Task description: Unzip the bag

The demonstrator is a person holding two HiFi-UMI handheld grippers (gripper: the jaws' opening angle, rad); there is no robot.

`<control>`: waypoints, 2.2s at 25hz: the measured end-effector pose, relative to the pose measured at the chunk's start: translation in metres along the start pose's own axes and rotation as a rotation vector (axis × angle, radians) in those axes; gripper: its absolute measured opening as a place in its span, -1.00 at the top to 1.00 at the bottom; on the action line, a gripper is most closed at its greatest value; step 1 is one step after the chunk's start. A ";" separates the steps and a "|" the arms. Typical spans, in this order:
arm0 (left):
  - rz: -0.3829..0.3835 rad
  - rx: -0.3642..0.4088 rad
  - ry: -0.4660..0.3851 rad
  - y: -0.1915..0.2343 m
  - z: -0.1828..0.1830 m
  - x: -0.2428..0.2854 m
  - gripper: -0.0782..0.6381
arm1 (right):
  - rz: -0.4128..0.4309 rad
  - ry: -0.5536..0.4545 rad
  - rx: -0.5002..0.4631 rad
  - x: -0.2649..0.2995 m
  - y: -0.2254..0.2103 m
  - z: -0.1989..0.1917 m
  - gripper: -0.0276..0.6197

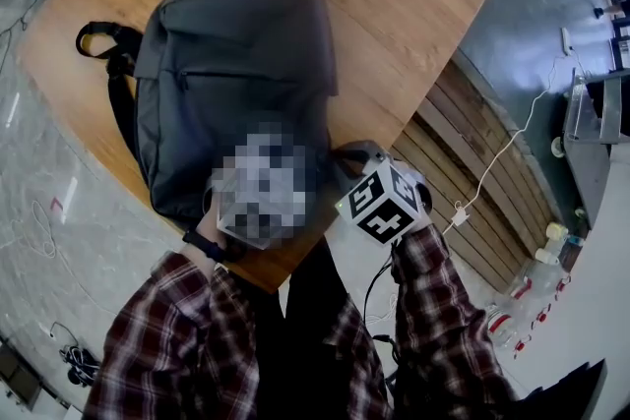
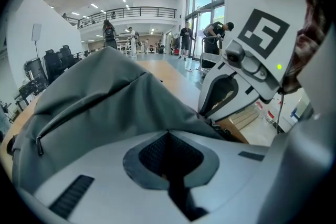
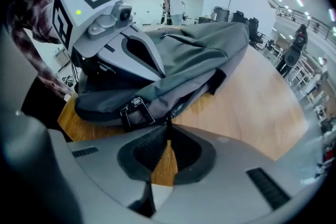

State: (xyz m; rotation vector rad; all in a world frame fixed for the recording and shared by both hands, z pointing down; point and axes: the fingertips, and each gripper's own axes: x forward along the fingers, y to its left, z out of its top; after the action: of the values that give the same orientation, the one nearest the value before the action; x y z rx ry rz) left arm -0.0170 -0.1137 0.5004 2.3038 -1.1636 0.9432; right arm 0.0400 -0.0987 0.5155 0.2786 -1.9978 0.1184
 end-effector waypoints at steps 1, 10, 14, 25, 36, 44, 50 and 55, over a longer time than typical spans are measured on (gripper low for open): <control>0.000 0.000 -0.001 0.000 0.001 0.000 0.76 | -0.004 -0.014 0.017 -0.003 -0.001 0.000 0.81; 0.015 0.009 0.005 0.000 0.001 0.001 0.76 | 0.050 0.004 0.184 -0.003 0.005 -0.004 0.82; 0.035 -0.005 0.009 0.002 0.003 0.003 0.76 | 0.103 -0.009 0.277 -0.008 0.023 -0.013 0.82; 0.089 -0.050 0.015 0.010 0.005 0.010 0.76 | 0.229 -0.078 0.407 -0.010 0.150 -0.010 0.85; 0.008 0.092 0.109 0.013 0.005 0.002 0.76 | 0.018 -0.138 0.365 -0.022 0.115 -0.028 0.88; 0.001 0.055 0.169 0.007 -0.031 -0.029 0.76 | -0.142 -0.125 0.209 -0.023 0.039 -0.027 0.88; 0.043 -0.113 0.138 -0.001 -0.033 -0.039 0.76 | -0.181 -0.136 0.060 -0.003 -0.011 0.007 0.88; 0.034 -0.265 0.126 0.002 -0.028 -0.036 0.76 | -0.201 -0.136 -0.043 0.013 -0.041 0.037 0.88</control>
State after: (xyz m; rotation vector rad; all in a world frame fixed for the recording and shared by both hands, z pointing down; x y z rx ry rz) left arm -0.0453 -0.0780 0.4946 1.9932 -1.1993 0.8749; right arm 0.0123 -0.1475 0.5091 0.4685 -2.0912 -0.0725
